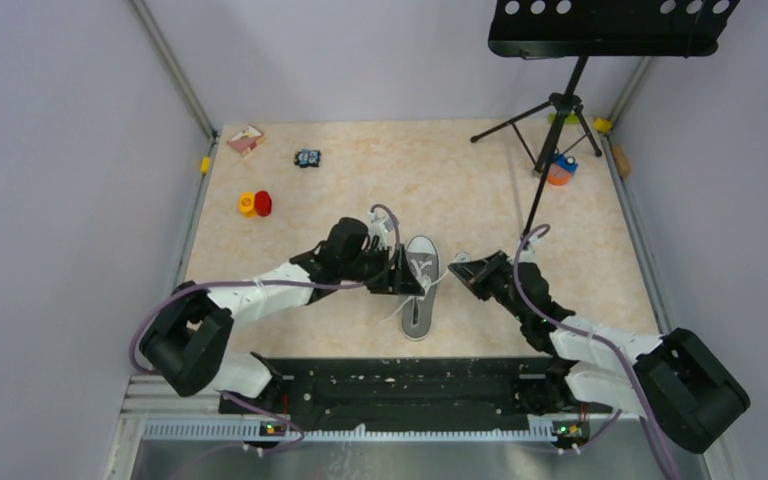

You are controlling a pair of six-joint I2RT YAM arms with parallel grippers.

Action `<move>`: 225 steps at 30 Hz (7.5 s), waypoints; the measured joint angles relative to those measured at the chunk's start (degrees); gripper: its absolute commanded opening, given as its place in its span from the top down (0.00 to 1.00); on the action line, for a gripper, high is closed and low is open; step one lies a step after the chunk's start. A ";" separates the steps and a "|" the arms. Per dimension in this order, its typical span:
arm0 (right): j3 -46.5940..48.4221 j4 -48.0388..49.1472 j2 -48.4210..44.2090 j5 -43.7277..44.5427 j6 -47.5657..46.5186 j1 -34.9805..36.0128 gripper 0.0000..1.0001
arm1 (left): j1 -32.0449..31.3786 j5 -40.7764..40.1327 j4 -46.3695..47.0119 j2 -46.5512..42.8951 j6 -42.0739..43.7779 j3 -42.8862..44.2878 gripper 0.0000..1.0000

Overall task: Tie the shoes
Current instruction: Tie the shoelace on the shoe.

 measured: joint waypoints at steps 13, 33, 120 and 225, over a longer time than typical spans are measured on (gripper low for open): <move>0.63 -0.42 0.42 -1.57 -1.18 -0.96 1.00 | -2.54 -14.56 -11.34 -9.60 17.03 -1.20 0.28; 1.33 -1.25 0.37 -2.32 -1.38 -1.01 1.00 | -7.56 -21.79 2.21 -2.71 24.09 -6.27 0.43; 7.13 -29.70 -11.63 7.34 -18.53 -7.50 1.00 | -4.90 -40.35 -30.23 -29.05 4.17 -8.17 1.00; 28.09 -57.22 10.14 8.92 3.74 -2.34 0.40 | 3.39 -24.61 -31.43 6.60 -40.87 7.30 0.23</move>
